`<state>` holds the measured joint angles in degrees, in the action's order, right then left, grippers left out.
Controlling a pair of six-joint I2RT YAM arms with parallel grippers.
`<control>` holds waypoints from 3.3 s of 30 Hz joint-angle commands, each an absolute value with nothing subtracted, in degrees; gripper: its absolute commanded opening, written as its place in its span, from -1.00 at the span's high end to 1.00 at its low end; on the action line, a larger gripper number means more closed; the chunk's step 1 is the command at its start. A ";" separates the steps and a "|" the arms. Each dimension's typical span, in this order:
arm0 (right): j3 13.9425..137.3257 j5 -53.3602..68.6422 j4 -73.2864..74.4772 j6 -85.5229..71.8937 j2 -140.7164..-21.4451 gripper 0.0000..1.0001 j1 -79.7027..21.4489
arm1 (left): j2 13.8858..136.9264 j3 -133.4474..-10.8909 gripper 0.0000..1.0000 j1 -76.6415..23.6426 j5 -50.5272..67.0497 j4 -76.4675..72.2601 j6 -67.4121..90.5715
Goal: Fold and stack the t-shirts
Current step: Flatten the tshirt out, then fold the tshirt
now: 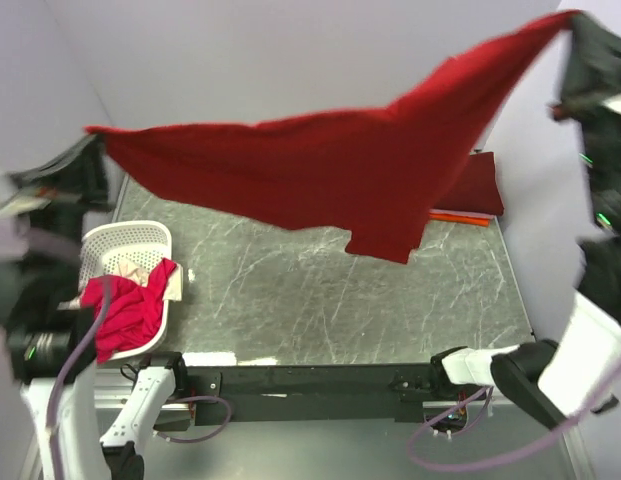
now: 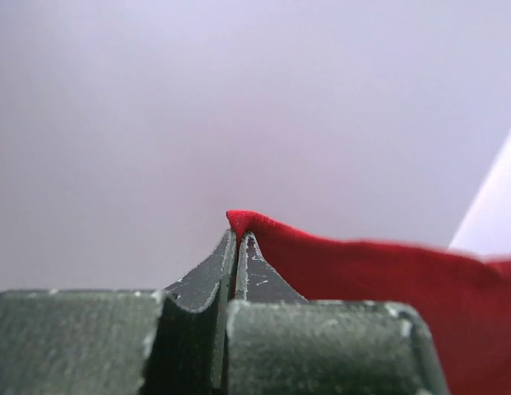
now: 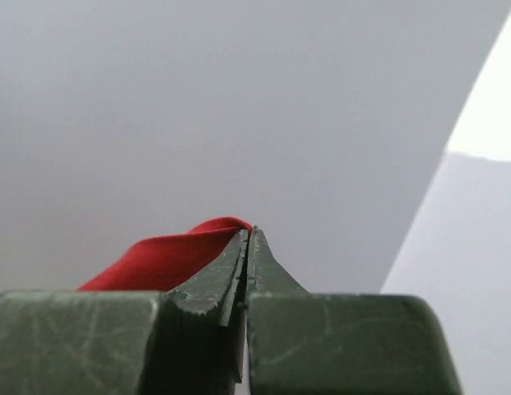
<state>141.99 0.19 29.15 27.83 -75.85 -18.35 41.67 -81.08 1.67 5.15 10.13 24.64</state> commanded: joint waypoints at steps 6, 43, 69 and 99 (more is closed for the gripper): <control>146.51 -2.46 27.07 26.63 -72.95 1.00 -15.91 | 37.79 -93.51 0.99 3.07 10.10 6.59 27.94; 136.84 -3.07 -1.48 38.40 -145.02 1.00 -20.13 | 115.22 -88.76 0.99 4.04 -6.77 10.10 25.84; 105.92 9.22 3.34 27.95 -111.72 1.00 -18.63 | 111.19 -83.68 0.99 7.82 2.28 2.38 17.93; 76.47 10.99 -3.34 25.84 -89.57 1.00 -18.28 | 93.43 -64.34 0.99 9.84 2.72 -0.18 19.34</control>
